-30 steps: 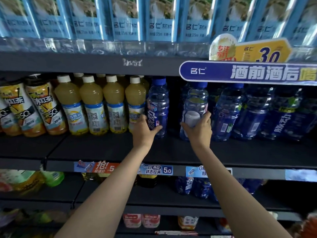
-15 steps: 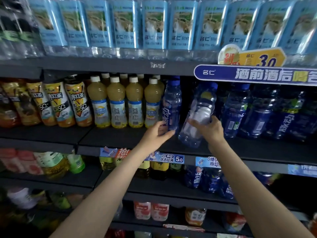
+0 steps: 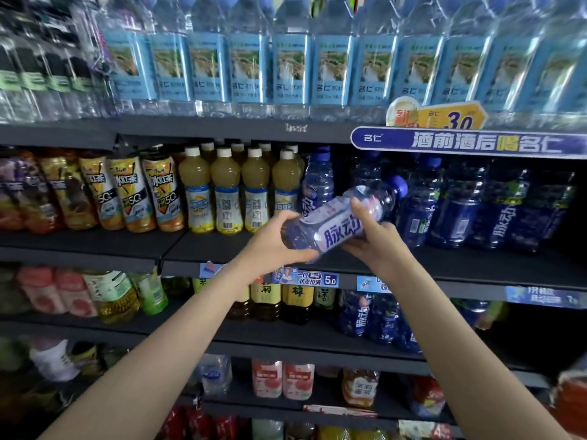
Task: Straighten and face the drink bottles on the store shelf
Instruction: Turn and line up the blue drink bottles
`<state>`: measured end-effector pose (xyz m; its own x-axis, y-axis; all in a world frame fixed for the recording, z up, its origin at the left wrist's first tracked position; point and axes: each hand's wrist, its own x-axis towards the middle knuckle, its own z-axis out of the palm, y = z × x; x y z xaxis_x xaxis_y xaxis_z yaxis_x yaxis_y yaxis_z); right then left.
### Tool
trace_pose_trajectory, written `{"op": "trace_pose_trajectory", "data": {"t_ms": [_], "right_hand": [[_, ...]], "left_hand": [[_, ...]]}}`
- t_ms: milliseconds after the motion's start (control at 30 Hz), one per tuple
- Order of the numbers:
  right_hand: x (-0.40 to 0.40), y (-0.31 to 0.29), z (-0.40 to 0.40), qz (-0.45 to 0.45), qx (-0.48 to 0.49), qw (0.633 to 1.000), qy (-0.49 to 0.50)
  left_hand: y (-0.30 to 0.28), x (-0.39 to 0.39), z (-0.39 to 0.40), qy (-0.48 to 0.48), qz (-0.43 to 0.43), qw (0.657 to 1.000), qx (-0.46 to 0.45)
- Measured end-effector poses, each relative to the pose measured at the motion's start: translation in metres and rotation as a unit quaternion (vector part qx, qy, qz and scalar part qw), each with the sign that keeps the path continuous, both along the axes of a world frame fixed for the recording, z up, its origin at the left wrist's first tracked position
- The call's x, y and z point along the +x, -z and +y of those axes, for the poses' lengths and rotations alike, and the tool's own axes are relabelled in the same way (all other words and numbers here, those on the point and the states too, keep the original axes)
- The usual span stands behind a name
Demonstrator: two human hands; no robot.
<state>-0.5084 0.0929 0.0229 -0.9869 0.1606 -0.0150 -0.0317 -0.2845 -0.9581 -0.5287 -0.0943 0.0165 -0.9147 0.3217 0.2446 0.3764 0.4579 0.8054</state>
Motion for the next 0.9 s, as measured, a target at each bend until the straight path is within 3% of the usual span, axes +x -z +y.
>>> {"op": "trace_pose_trajectory", "data": {"t_ms": [100, 167, 267, 367, 467, 567, 667, 733, 800, 867, 900], "right_hand": [[0.008, 0.002, -0.005, -0.023, -0.016, 0.999, 0.031], [0.011, 0.005, -0.005, -0.017, -0.014, 0.999, 0.049], [0.014, 0.004, -0.005, 0.007, 0.008, 0.998, 0.060], [0.019, 0.000, -0.005, 0.036, 0.008, 0.999, 0.030], [0.024, -0.006, -0.005, 0.077, 0.020, 0.997, -0.009], [0.024, -0.010, -0.007, 0.099, 0.038, 0.994, -0.018], [0.022, -0.011, -0.012, 0.060, 0.077, 0.995, 0.021], [0.021, -0.006, -0.018, 0.022, 0.039, 0.999, 0.005], [0.021, -0.002, -0.025, -0.014, -0.029, 0.999, -0.013], [0.020, -0.001, -0.029, -0.036, -0.084, 0.996, -0.007], [0.018, -0.001, -0.029, -0.039, -0.094, 0.995, 0.008]], "left_hand": [[-0.004, 0.006, -0.007, 0.016, 0.136, 0.987, -0.078], [-0.006, 0.007, -0.010, 0.025, 0.145, 0.986, -0.072], [-0.012, 0.009, -0.014, 0.051, -0.039, 0.998, 0.002], [-0.011, 0.013, -0.019, 0.103, -0.236, 0.959, 0.117], [-0.007, 0.017, -0.019, 0.126, -0.260, 0.945, 0.152], [-0.002, 0.015, -0.015, 0.090, -0.167, 0.977, 0.095], [0.004, 0.009, -0.015, -0.024, 0.033, 0.999, 0.001], [0.003, 0.008, -0.017, -0.065, 0.206, 0.973, -0.082], [0.002, 0.010, -0.020, -0.054, 0.321, 0.932, -0.160], [0.003, 0.010, -0.023, -0.036, 0.376, 0.903, -0.207], [0.003, 0.010, -0.024, -0.027, 0.367, 0.905, -0.214]]}}
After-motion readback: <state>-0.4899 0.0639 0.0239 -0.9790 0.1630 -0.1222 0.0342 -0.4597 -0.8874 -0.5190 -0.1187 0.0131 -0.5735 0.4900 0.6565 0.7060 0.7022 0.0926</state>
